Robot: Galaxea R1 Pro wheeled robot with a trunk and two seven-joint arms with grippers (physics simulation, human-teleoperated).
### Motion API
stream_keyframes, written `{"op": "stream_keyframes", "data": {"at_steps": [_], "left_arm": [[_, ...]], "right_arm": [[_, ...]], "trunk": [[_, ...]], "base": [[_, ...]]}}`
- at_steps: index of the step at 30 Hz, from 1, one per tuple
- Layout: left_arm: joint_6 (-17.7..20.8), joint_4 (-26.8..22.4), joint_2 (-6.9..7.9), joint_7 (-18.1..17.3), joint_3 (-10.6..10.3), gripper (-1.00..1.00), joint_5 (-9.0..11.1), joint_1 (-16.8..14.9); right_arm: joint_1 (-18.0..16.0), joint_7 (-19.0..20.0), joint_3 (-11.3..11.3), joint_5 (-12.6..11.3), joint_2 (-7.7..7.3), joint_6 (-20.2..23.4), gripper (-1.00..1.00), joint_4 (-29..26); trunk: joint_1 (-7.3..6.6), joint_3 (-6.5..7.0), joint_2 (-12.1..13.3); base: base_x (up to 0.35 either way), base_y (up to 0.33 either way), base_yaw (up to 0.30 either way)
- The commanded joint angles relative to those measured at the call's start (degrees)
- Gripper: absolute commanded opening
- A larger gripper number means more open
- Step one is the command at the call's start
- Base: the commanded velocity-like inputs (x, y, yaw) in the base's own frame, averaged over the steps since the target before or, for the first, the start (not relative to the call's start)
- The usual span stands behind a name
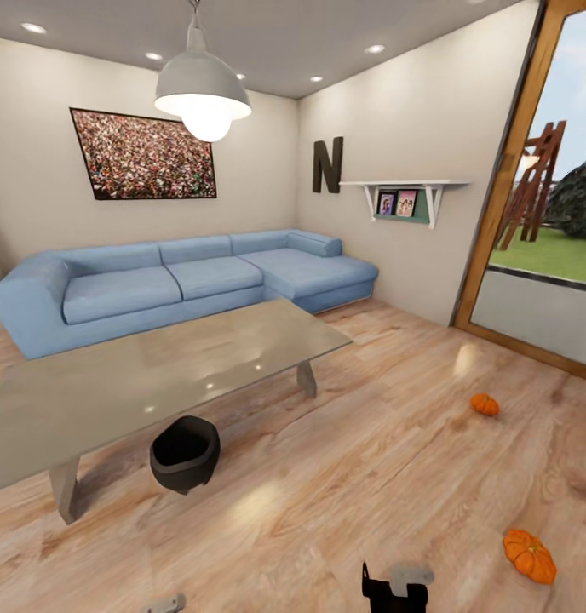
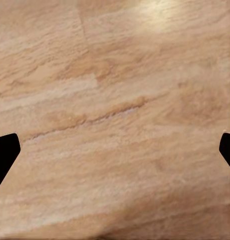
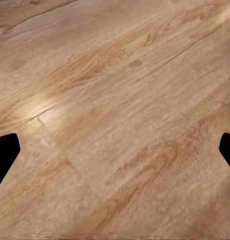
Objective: Place each of the two pumpkins and all three candles from the living room inside a cabinet in the living room (use any cabinet), then make sure every cabinet is closed, and position the cauldron so it is next to a table in the living room.
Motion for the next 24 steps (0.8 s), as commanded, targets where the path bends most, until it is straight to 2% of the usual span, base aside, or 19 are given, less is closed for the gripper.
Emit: {"op": "stream_keyframes", "data": {"at_steps": [1,17,24], "left_arm": [[0.0,0.0,0.0,0.2,-0.5,1.0,0.4,0.0],[0.4,0.0,0.06,-0.5,-0.5,1.0,0.4,0.0],[0.3,0.0,0.11,-1.8,-0.5,1.0,0.4,0.0]], "right_arm": [[-0.1,-0.1,0.5,-0.6,0.05,-0.2,1.0,0.1],[-0.1,0.0,0.4,-0.7,0.29,0.2,1.0,0.1],[-0.1,0.1,-0.8,-0.7,0.68,0.2,1.0,0.1]], "trunk": [[-0.04,-0.05,0.0],[-0.04,-0.09,0.0],[-0.04,-0.16,0.0]], "base": [[-0.296,0.149,-0.294],[-0.3,0.167,-0.299],[-0.214,0.171,-0.3]]}}
